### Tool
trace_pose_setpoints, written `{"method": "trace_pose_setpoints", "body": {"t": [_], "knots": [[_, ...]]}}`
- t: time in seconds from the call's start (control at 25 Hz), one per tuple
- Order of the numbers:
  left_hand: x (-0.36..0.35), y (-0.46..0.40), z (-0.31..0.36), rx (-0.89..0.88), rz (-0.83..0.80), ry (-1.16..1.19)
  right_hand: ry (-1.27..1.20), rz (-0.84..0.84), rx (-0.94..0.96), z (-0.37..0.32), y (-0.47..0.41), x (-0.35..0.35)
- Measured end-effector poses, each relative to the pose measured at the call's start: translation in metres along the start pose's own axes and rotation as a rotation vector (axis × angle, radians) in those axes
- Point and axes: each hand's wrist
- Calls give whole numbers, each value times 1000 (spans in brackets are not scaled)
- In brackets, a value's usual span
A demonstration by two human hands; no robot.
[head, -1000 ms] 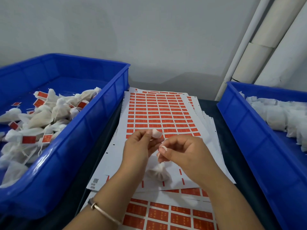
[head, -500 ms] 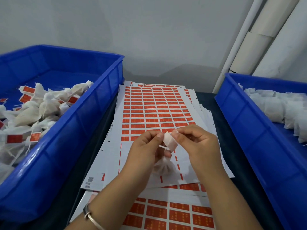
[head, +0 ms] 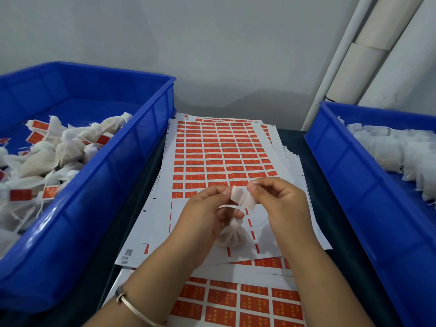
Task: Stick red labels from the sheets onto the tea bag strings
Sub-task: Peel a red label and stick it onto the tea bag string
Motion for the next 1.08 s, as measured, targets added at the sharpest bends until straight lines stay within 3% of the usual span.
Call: {"method": "trace_pose_setpoints", "body": {"t": [0.4, 0.64, 0.8, 1.08], "knots": [[2, 1, -1, -35, -28, -23, 5, 1, -5, 3, -1, 2], [4, -2, -6, -131, 3, -212, -24, -47, 9, 2, 0, 2], [6, -1, -6, -161, -43, -209, -30, -76, 39, 1, 2, 2], [5, -3, -8, -183, 16, -337, -31, -88, 63, 4, 1, 2]]}}
Point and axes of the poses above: each hand's wrist, its own y-axis away from the middle knuckle, its own x-axis out of the back of the hand, z = x × y, and after that the axes turned 8 degrees about x, right-handed
